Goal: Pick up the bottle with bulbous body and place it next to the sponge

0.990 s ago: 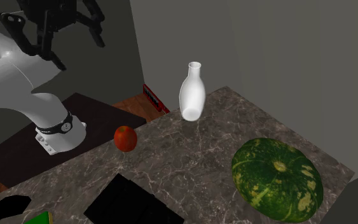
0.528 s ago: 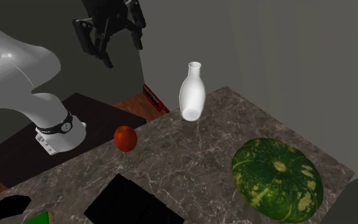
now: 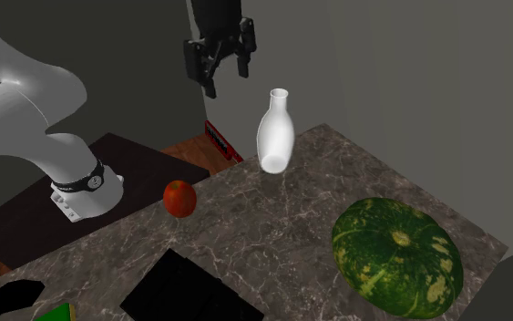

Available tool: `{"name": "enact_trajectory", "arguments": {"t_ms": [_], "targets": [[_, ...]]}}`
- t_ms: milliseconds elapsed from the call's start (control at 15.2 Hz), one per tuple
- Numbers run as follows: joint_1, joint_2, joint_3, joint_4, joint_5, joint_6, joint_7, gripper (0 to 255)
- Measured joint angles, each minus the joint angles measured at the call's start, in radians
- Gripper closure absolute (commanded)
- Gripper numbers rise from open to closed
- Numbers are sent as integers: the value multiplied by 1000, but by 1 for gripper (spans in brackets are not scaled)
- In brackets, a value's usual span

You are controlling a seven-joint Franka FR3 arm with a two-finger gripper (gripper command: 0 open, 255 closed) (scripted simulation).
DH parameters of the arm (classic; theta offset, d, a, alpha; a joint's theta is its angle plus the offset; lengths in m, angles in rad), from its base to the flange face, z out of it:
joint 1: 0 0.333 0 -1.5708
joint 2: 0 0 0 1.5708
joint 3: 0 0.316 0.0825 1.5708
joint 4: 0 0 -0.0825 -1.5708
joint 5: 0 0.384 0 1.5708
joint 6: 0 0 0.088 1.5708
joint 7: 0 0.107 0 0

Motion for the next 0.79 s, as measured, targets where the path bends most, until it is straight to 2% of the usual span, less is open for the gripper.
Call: {"name": "enact_trajectory", "arguments": {"t_ms": [330,792], "targets": [[6,181,98,123,-47,34,138,0],[40,450,187,311,-168,58,327,0]]}}
